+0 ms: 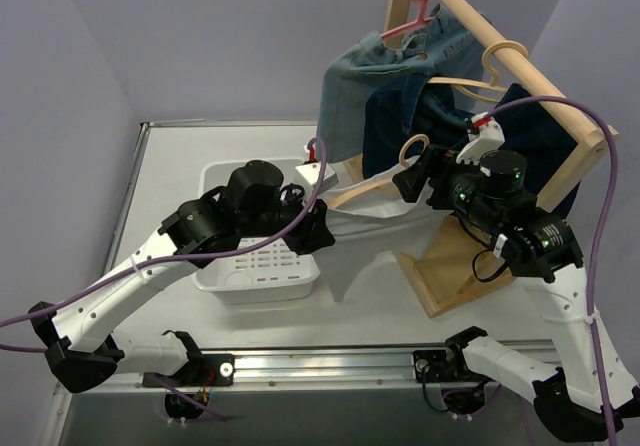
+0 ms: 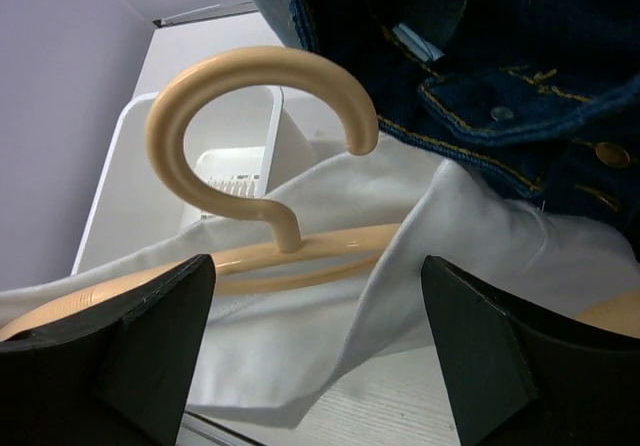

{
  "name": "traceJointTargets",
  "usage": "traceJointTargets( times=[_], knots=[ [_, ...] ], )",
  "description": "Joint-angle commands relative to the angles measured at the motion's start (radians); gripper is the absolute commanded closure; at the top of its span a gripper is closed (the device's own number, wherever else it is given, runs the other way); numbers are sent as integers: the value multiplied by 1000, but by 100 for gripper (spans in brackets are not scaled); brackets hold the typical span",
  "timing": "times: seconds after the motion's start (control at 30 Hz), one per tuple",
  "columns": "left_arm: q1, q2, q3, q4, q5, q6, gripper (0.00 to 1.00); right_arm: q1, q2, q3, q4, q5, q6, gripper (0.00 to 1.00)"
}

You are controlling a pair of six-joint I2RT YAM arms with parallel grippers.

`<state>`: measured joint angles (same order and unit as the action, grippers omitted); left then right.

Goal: Remove the skirt from the hanger

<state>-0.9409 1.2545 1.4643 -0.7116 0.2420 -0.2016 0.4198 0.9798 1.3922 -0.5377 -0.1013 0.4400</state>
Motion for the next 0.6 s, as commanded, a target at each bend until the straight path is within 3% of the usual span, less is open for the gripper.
traceJointTargets(
  times=[0.0,0.27,0.57],
  knots=[
    [-4,-37,13,66,5,14,98,2,19,-6,76,20,-14,21],
    [-4,-21,-8,89,10,16,98,2,23,37,90,-11,3,29],
    [-4,-33,-16,119,49,-7,98,4,80,-71,223,-54,34,41]
  ],
)
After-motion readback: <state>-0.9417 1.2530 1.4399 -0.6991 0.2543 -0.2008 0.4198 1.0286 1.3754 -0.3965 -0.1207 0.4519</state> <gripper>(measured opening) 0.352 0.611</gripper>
